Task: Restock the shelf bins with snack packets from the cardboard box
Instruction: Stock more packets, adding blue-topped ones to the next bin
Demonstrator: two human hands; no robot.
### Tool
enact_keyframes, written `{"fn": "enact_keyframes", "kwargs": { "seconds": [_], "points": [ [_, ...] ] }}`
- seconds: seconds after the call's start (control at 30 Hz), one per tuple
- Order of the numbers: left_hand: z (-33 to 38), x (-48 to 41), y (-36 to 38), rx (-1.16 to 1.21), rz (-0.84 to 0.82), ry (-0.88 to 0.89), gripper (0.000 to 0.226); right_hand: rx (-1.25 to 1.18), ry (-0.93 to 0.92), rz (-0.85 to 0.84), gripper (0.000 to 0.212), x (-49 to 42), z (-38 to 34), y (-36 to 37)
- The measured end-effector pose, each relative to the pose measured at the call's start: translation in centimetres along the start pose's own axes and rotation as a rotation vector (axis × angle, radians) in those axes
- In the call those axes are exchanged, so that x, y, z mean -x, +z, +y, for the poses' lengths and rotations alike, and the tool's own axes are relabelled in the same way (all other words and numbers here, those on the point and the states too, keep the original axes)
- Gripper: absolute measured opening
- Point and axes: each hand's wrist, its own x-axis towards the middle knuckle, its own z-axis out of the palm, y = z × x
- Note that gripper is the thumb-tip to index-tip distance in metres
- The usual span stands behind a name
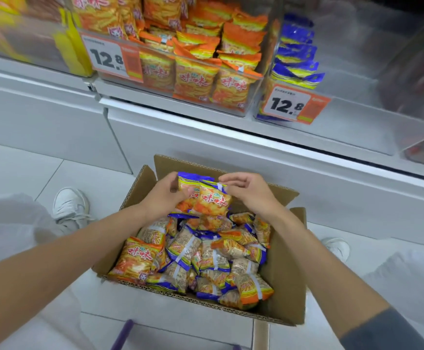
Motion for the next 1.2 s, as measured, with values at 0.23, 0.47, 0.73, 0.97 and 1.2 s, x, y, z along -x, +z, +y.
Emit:
{"fn": "enact_keyframes", "kwargs": {
  "seconds": [0.23, 0.47, 0.73, 0.97, 1.2],
  "points": [
    [7.5, 1.5, 3.6, 0.192, -0.144, 0.048, 0.041, -0.123, -0.065, 0.119, 0.015, -0.3, -4.1, -2.4],
    [16.0, 1.7, 4.0, 0.232, 0.014, 0.21, 0.035, -0.13, -0.141, 0.138, 0.051, 2.9, -8.7, -7.7],
    [27.4, 0.9, 8.0, -0.026, -0.023, 0.526, 0.029, -0.362, -0.202, 0.236, 0.053, 2.6, -11.7, -15.9],
    [34.3, -6.4, 10.9, -0.172, 0.07, 0.577, 0.048, -0.449, -0.211, 0.456, 0.054, -2.9, -11.9, -25.6],
    [31.4, -16.6, 9.7, -0.849, 0.193, 0.472, 0.03, -0.282, -0.092, 0.42, 0.092, -14.2, -9.6, -31.5]
  ]
}}
